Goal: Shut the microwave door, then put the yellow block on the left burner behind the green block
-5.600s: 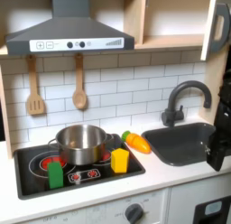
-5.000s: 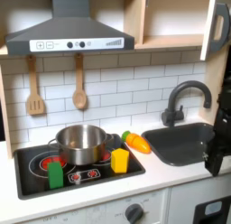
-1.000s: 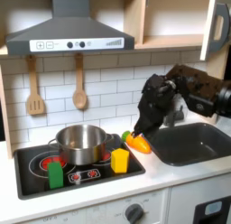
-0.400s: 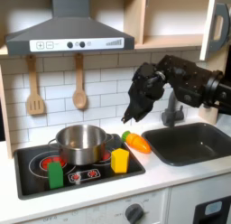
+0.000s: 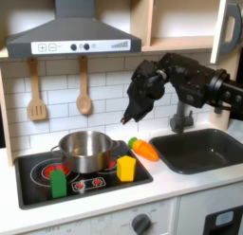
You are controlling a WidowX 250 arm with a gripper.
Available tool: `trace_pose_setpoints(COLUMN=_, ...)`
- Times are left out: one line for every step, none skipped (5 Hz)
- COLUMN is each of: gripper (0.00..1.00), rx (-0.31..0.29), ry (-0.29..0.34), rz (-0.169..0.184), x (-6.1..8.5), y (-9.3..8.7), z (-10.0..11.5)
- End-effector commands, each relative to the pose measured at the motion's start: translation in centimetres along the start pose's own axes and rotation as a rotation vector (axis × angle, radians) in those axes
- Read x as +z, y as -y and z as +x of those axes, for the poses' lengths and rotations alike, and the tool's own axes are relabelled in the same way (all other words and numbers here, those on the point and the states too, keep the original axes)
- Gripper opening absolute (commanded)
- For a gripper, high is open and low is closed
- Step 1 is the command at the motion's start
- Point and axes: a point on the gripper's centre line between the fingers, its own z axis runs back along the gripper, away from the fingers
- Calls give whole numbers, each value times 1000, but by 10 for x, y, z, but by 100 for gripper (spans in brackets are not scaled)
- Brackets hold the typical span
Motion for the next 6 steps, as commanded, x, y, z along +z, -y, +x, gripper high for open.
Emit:
trace_pose_setpoints(gripper=0, rx=80, ry=41, rz=0, x=4, y=-8, z=31)
trace_pose_setpoints(gripper=0, rx=94, ry=61, rz=-3, x=6, y=-8, z=42)
trace_pose_setpoints(gripper=0, rx=100, ry=78, rz=-16, x=10, y=-3, z=51)
trace_pose_setpoints(gripper=0, rx=104, ry=99, rz=-25, x=13, y=-1, z=55)
trace_pose_setpoints(gripper=0, rx=106, ry=139, rz=-34, x=14, y=-1, z=63)
trace_pose_setpoints(gripper=0, rx=67, ry=197, rz=-15, x=10, y=-5, z=73)
